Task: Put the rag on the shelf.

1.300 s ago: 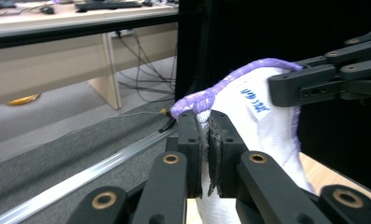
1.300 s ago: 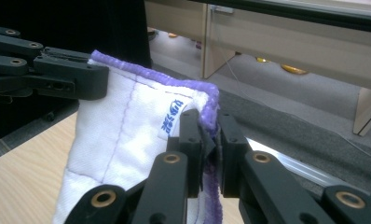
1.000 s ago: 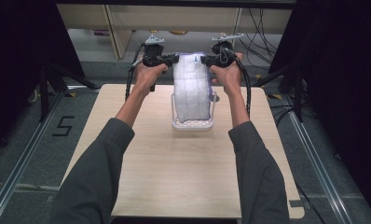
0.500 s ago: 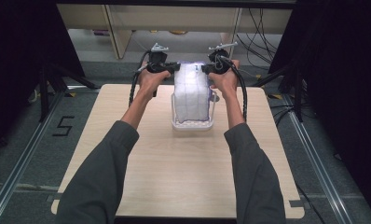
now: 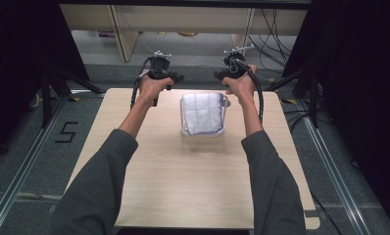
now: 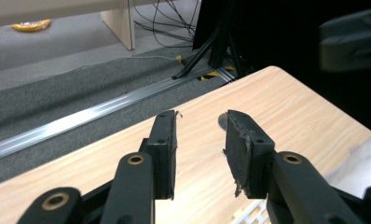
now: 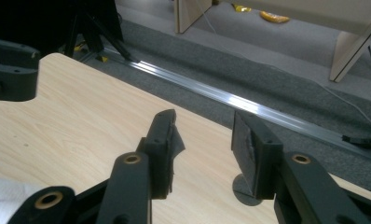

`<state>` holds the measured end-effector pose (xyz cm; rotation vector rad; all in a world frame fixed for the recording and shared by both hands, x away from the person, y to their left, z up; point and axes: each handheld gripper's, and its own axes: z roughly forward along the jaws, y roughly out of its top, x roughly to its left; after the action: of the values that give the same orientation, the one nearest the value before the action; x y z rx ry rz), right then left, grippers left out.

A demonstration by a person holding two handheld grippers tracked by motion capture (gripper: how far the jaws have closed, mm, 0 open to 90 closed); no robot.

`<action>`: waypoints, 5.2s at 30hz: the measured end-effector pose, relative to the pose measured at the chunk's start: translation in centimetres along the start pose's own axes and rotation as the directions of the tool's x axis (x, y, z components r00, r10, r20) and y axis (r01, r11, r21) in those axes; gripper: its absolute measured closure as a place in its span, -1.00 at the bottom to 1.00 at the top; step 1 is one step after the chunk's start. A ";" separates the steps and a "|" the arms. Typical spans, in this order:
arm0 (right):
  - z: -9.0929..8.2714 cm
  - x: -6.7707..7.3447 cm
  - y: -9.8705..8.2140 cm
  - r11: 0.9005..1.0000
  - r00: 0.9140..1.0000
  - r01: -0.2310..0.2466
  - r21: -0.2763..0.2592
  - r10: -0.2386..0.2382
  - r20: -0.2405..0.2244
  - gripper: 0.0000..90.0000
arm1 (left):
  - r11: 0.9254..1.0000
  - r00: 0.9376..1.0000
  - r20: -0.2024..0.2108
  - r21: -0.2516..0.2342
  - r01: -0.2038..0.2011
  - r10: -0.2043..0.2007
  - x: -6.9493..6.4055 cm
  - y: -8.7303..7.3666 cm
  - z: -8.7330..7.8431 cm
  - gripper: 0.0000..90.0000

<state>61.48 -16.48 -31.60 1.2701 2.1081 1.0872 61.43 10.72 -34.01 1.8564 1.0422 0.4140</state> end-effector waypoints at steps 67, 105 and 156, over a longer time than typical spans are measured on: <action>-9.5 2.7 -14.9 0.995 0.974 -0.038 -0.096 0.016 -0.227 -0.15 | 0.999 0.976 0.210 -0.002 -0.048 0.048 -5.5 -12.4 -10.1 -0.40; -7.6 4.7 -16.9 1.000 0.966 0.017 -0.012 -0.020 -0.258 -0.24 | 0.996 0.971 0.231 0.049 -0.070 0.057 -6.6 -18.6 -10.5 -0.43; -10.5 8.4 -26.6 0.997 0.940 0.022 0.072 0.004 -0.341 -0.52 | 0.978 0.949 0.280 0.105 -0.181 0.145 -10.0 -27.2 -13.1 -0.49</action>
<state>36.08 -20.33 -46.70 1.1699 2.4248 1.3148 33.89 15.60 -49.07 2.0570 0.7468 0.1821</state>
